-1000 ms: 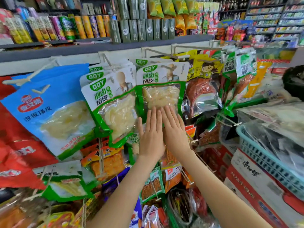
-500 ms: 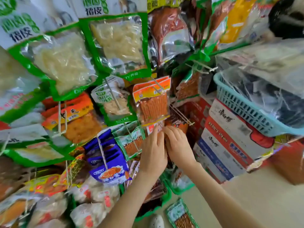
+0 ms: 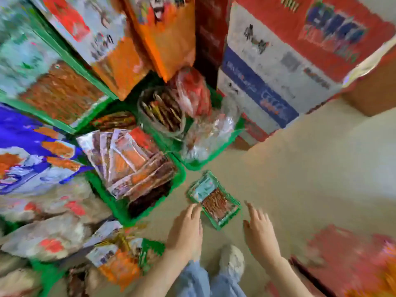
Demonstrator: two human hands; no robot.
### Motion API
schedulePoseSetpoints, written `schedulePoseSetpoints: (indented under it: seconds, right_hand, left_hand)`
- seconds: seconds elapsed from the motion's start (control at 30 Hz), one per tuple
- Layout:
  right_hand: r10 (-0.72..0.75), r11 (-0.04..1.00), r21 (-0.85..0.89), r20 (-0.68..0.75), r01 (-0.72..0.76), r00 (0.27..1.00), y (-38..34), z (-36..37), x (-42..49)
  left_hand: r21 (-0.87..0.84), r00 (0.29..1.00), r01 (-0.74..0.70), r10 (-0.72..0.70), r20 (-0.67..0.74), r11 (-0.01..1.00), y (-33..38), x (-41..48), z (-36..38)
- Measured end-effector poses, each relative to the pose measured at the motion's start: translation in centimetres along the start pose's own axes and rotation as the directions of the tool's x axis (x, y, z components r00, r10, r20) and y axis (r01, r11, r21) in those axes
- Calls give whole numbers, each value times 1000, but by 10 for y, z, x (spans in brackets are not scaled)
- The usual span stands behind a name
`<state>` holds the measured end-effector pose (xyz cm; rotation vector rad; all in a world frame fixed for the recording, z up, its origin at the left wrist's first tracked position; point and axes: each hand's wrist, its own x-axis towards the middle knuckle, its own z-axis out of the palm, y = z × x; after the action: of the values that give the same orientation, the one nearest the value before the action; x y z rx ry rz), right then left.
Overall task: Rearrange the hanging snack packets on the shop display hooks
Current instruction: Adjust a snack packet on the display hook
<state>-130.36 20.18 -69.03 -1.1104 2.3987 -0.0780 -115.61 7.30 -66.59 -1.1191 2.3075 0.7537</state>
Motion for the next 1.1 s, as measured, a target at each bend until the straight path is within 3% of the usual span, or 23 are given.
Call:
schedulePoseSetpoints:
  seconds: [0.17, 0.33, 0.47, 0.63, 0.73, 0.83, 0.93, 1.1]
  right_hand:
    - [76, 997, 18, 157, -80, 985, 55, 162, 31]
    - [177, 976, 69, 296, -205, 939, 76, 279, 73]
    - [229, 949, 139, 312, -283, 922, 70, 339, 106]
    - [262, 938, 181, 191, -297, 946, 76, 384, 153]
    - [282, 949, 112, 113, -294, 953, 68, 394, 160]
    - [186, 981, 49, 71, -189, 980, 43, 402, 148]
    - [15, 999, 40, 129, -20, 992, 7, 408, 133]
    - [-235, 972, 115, 433, 206, 870, -59, 415, 110]
  left_hand:
    - [8, 991, 80, -80, 110, 997, -44, 97, 142]
    - [83, 977, 85, -99, 189, 993, -83, 161, 253]
    - [88, 974, 83, -99, 203, 993, -104, 197, 307]
    - [-131, 919, 354, -319, 233, 926, -114, 239, 336]
    - [-152, 909, 402, -375, 180, 903, -123, 244, 344]
    - [-54, 920, 374, -363, 149, 926, -137, 229, 348]
    - [1, 922, 380, -379, 79, 925, -159, 204, 351]
    - [31, 918, 390, -386, -89, 920, -217, 142, 355]
